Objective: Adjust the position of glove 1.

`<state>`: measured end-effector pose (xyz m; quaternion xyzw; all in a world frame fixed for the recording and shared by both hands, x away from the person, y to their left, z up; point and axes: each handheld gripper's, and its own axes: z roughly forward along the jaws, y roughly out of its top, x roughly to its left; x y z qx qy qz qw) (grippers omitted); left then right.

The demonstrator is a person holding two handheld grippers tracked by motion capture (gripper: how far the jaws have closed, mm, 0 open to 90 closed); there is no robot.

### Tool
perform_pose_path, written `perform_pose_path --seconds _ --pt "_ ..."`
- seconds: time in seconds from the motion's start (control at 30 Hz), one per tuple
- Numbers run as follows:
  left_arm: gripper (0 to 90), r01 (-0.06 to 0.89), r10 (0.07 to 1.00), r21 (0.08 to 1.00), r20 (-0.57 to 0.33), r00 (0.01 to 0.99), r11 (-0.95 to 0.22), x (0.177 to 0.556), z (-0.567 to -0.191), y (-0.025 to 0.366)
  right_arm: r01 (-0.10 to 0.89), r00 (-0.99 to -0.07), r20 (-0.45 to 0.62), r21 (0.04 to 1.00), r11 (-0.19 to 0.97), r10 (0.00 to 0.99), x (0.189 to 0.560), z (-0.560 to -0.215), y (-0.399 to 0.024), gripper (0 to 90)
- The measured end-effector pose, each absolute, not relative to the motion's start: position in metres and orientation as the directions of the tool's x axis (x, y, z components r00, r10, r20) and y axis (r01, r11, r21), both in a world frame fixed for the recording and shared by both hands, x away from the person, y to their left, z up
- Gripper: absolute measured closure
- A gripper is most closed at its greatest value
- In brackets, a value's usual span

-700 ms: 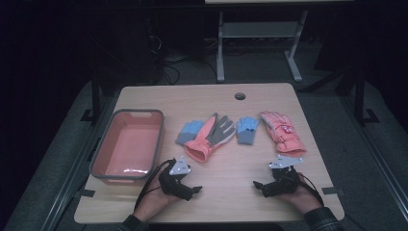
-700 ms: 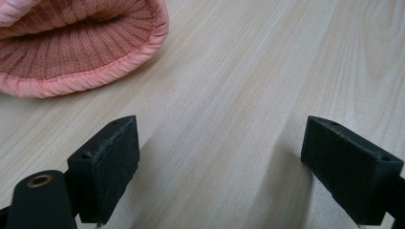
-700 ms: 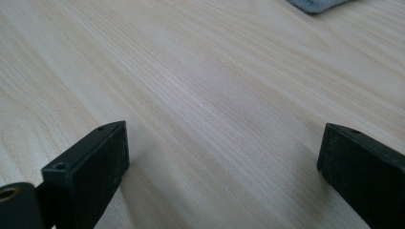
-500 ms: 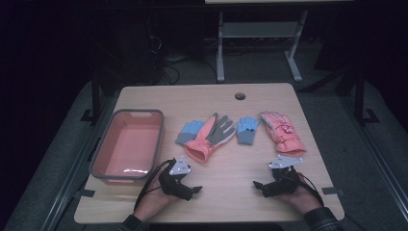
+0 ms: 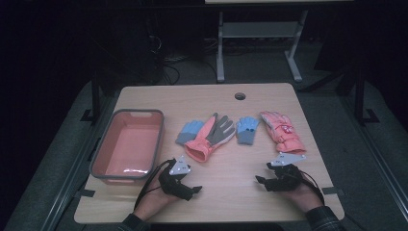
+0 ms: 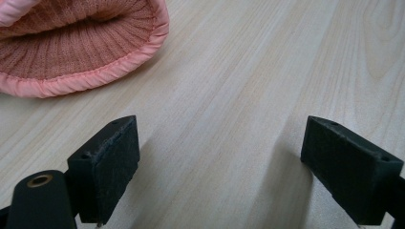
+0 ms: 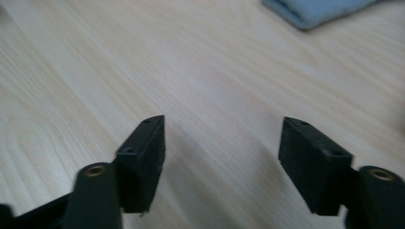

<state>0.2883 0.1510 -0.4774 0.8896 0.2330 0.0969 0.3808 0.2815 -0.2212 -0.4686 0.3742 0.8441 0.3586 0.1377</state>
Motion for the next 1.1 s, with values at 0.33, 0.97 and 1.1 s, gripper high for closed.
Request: perform_pose_path --seconds 0.33,0.97,1.1 --pt "12.1 0.337 0.483 0.718 -0.002 0.876 -0.608 0.288 -0.477 0.152 0.540 -0.685 0.067 0.714 0.445 0.725 0.297 -0.452 -0.215 83.3" --pt "12.1 0.336 0.480 0.716 -0.003 0.877 -0.611 0.289 -0.477 0.152 0.522 -0.681 0.078 0.749 0.409 0.728 0.339 -0.434 -0.204 90.0" --pt "12.1 0.337 0.481 0.720 -0.005 0.877 -0.607 0.289 -0.477 0.152 0.521 -0.674 0.079 0.755 0.397 0.734 0.351 -0.433 -0.202 90.0"
